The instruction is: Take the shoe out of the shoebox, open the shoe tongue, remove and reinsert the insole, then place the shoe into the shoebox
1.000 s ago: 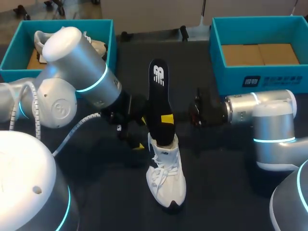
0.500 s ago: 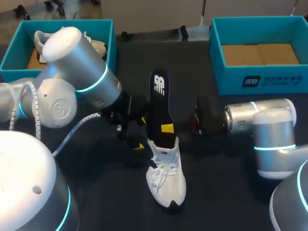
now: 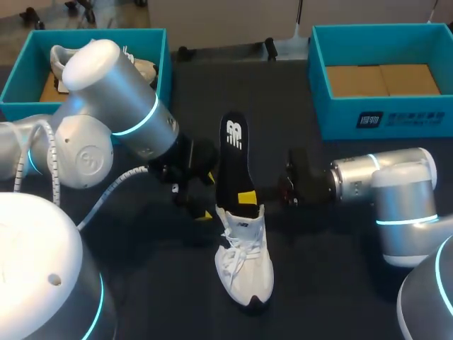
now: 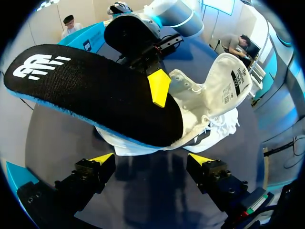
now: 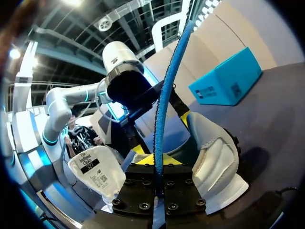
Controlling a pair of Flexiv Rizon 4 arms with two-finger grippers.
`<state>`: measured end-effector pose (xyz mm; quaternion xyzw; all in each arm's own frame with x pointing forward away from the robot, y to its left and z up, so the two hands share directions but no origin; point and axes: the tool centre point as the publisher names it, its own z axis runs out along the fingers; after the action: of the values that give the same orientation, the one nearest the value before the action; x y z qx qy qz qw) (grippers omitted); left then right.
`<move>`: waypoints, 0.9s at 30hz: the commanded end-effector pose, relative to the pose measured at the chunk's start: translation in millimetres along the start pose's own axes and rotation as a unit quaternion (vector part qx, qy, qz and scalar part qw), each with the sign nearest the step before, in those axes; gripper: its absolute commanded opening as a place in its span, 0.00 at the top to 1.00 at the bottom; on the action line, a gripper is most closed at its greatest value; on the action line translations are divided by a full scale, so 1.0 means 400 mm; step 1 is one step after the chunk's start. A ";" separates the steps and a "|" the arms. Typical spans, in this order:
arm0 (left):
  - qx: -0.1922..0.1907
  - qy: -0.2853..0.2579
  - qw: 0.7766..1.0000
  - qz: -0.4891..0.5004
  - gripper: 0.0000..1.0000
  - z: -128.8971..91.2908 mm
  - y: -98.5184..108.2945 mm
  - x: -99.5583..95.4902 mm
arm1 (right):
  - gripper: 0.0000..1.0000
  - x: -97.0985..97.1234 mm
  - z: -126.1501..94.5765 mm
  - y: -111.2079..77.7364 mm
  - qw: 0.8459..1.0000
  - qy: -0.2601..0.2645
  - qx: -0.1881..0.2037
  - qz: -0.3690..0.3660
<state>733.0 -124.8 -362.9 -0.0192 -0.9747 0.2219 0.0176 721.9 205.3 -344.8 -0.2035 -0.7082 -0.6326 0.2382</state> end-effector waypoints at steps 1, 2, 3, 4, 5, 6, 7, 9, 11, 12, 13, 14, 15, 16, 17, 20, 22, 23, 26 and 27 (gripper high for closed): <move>0.001 0.001 1.000 0.000 0.00 0.001 0.002 0.000 | 0.97 0.001 0.009 -0.004 1.000 0.006 0.009 -0.001; 0.001 0.001 1.000 0.000 0.00 0.001 0.002 0.000 | 0.78 0.001 0.011 -0.002 1.000 0.011 0.012 -0.001; 0.001 0.001 1.000 0.000 0.00 0.001 0.002 0.000 | 0.70 -0.001 0.012 0.000 1.000 0.009 0.015 0.000; 0.001 0.001 1.000 0.000 0.00 0.001 0.002 0.000 | 0.65 -0.003 0.013 0.002 1.000 0.009 0.016 0.001; 0.001 0.001 1.000 0.000 0.00 0.001 0.002 0.000 | 0.63 -0.003 0.013 0.005 1.000 0.012 0.019 0.000; 0.001 0.001 1.000 0.000 0.00 0.001 0.002 0.000 | 0.64 -0.002 0.015 0.009 1.000 0.011 0.021 -0.001; 0.001 0.001 1.000 0.000 0.00 0.001 0.002 0.000 | 0.64 -0.001 0.016 0.012 1.000 0.012 0.023 -0.004; 0.001 0.001 1.000 0.000 0.00 0.001 0.002 0.000 | 0.64 0.001 0.018 0.018 1.000 0.012 0.026 -0.007; 0.001 0.001 1.000 0.000 0.00 0.001 0.002 0.000 | 0.63 0.003 0.020 0.025 0.999 0.013 0.028 -0.010; 0.001 0.001 1.000 0.000 0.00 0.001 0.002 0.000 | 0.63 0.003 0.021 0.028 0.999 0.012 0.031 -0.011; 0.001 0.001 1.000 0.000 0.00 0.001 0.002 0.000 | 0.63 0.004 0.022 0.031 0.999 0.013 0.033 -0.012; 0.001 0.001 1.000 0.000 0.00 0.001 0.002 0.000 | 0.63 0.005 0.023 0.035 0.999 0.013 0.036 -0.014; 0.001 0.001 1.000 0.000 0.00 0.001 0.002 0.000 | 0.64 0.005 0.024 0.038 0.999 0.012 0.038 -0.015; 0.001 0.001 1.000 0.000 0.00 0.001 0.002 0.000 | 0.64 0.006 0.024 0.040 0.999 0.012 0.038 -0.016; 0.001 0.001 1.000 0.000 0.00 0.001 0.002 0.000 | 0.63 0.007 0.024 0.044 0.999 0.012 0.039 -0.017; 0.001 0.001 1.000 0.000 0.00 0.001 0.002 0.000 | 0.63 0.010 0.026 0.054 0.999 0.011 0.041 -0.022; 0.001 0.001 1.000 0.000 0.00 0.001 0.002 0.000 | 0.63 0.012 0.030 0.065 0.999 0.011 0.044 -0.025; 0.001 0.001 1.000 0.000 0.00 0.001 0.002 0.000 | 0.63 0.013 0.032 0.069 0.998 0.012 0.046 -0.027; 0.001 0.001 1.000 0.000 0.00 0.001 0.002 0.000 | 0.64 0.011 0.040 0.083 0.998 0.012 0.050 -0.029; 0.001 0.001 1.000 0.000 0.00 0.001 0.002 0.000 | 0.65 0.008 0.042 0.090 0.998 0.013 0.052 -0.030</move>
<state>733.0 -124.8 -362.9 -0.0192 -0.9747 0.2219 0.0176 734.7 222.0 -319.0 -0.1624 -0.7388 -0.6097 0.2370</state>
